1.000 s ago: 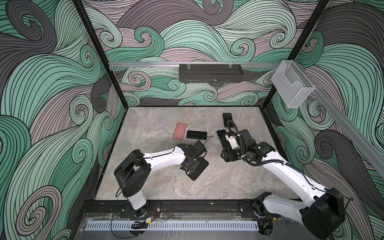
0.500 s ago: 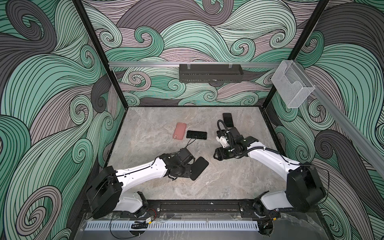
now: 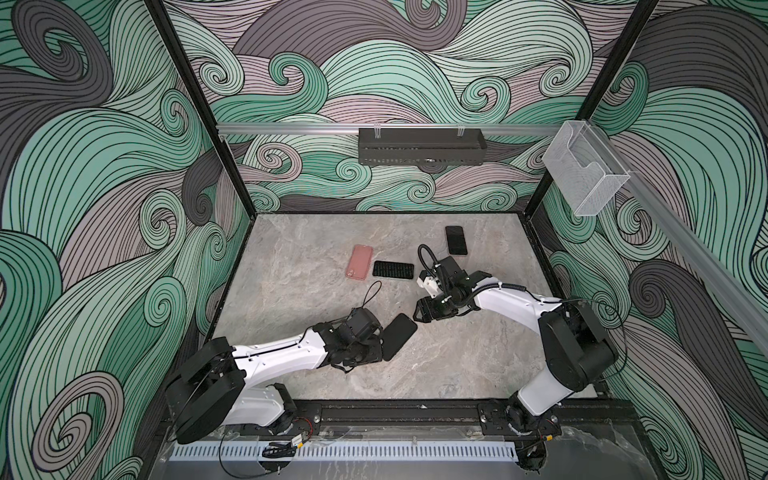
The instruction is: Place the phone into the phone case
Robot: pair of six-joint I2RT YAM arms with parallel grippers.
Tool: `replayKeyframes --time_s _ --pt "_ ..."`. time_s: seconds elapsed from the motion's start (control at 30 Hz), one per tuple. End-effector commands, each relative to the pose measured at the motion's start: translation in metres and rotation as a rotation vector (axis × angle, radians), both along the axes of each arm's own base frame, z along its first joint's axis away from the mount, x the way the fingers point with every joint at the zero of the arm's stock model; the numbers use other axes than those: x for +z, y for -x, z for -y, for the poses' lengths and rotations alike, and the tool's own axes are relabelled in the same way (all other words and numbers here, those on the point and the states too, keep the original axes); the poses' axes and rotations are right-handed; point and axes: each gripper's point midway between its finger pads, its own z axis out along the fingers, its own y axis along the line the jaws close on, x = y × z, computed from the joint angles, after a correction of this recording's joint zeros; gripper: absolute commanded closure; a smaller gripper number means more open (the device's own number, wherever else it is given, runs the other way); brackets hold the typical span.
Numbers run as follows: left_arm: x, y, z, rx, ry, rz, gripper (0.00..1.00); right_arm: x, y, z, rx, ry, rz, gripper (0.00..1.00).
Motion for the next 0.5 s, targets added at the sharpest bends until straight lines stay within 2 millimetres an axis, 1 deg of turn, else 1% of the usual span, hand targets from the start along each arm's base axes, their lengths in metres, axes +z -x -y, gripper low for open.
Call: replayKeyframes --time_s 0.0,0.1,0.23,0.37,0.47 --pt "0.000 -0.002 0.016 0.002 0.064 -0.017 0.49 0.003 -0.008 -0.014 0.011 -0.032 0.014 0.34" --pt "-0.003 -0.002 0.017 0.013 0.067 -0.027 0.52 -0.002 -0.010 -0.018 0.023 -0.032 0.012 0.34" --pt "-0.008 -0.004 0.012 0.037 0.043 -0.026 0.56 -0.009 -0.014 -0.022 0.034 -0.027 0.002 0.34" --pt "-0.012 -0.006 0.012 0.045 0.038 -0.024 0.59 -0.017 -0.012 -0.026 0.045 -0.022 -0.020 0.34" --pt "-0.015 -0.008 0.013 0.053 0.040 -0.031 0.62 -0.023 -0.007 -0.028 0.058 -0.017 -0.037 0.34"
